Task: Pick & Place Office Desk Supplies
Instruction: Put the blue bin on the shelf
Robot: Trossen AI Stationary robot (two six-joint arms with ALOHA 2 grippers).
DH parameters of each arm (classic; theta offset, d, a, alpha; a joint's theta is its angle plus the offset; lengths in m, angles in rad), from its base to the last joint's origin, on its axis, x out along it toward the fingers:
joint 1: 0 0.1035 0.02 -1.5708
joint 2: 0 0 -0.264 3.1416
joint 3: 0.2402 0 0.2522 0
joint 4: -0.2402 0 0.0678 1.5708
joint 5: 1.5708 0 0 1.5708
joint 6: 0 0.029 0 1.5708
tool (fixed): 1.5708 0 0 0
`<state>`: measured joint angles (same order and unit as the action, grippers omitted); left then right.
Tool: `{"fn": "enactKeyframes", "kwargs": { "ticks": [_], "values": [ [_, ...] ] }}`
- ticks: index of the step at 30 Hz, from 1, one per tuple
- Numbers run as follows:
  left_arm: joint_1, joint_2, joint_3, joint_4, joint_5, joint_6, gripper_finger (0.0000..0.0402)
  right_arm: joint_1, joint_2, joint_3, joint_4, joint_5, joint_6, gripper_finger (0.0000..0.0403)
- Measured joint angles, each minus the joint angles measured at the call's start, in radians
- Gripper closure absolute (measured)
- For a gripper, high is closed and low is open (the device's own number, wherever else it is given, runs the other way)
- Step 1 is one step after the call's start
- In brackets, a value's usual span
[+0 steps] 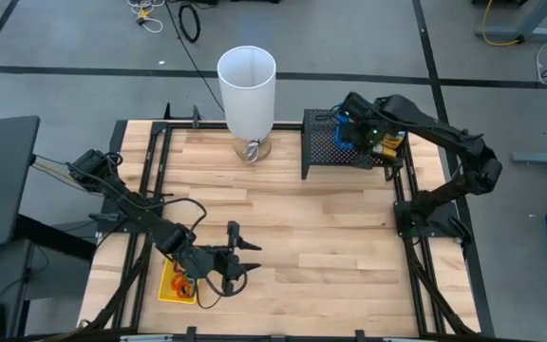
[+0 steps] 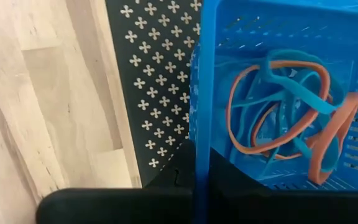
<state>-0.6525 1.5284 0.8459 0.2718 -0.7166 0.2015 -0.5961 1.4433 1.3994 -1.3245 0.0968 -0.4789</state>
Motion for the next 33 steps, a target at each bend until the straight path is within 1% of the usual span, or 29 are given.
{"fn": "enactKeyframes", "kwargs": {
  "ticks": [7,14,24,33],
  "values": [
    [0.0,0.0,0.0,0.0,0.0,0.001,0.0189,-0.014,0.0,0.0,-0.003,-0.013,-0.001,0.0403],
    [0.0,0.0,0.0,0.0,0.0,0.001,0.0189,-0.014,0.024,0.0,-0.003,-0.049,-0.001,0.0403],
    [0.0,0.0,0.0,0.0,0.0,0.001,0.0189,-0.014,0.068,0.0,-0.027,-0.049,0.001,0.0403],
    [0.0,0.0,0.0,-0.002,0.0,0.001,0.0189,-0.016,0.071,0.0,-0.075,-0.046,0.041,0.0403]
  ]
}}
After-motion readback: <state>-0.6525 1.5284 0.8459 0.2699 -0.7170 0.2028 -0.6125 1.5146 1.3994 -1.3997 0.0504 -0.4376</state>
